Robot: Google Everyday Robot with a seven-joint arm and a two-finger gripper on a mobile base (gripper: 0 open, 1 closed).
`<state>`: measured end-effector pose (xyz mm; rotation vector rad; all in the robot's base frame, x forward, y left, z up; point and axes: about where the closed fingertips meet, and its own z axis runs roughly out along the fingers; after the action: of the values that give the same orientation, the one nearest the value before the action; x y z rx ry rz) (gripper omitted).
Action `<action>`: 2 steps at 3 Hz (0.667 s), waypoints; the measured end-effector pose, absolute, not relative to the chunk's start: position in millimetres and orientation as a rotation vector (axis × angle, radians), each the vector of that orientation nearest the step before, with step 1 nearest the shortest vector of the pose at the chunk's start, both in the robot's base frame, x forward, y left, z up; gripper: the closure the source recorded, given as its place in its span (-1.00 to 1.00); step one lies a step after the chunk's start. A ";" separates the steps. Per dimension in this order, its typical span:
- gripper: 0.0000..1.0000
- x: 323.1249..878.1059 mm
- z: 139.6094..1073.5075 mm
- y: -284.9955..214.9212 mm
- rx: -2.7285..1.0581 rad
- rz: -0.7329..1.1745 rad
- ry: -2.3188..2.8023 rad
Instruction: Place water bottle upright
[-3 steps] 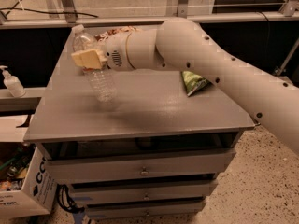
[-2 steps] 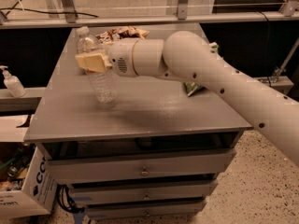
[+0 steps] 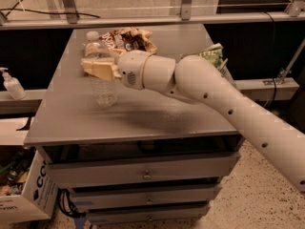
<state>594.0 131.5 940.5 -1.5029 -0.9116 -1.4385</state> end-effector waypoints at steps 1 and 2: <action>1.00 592.0 936.2 129.2 -1.464 -1.453 -0.891; 1.00 588.9 931.3 129.2 -1.440 -1.452 -0.887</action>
Offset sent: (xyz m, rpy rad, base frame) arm -0.0071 -0.0068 -0.0172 0.0735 -0.0354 0.0292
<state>588.9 129.2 931.3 -1.4395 -0.8870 -1.4520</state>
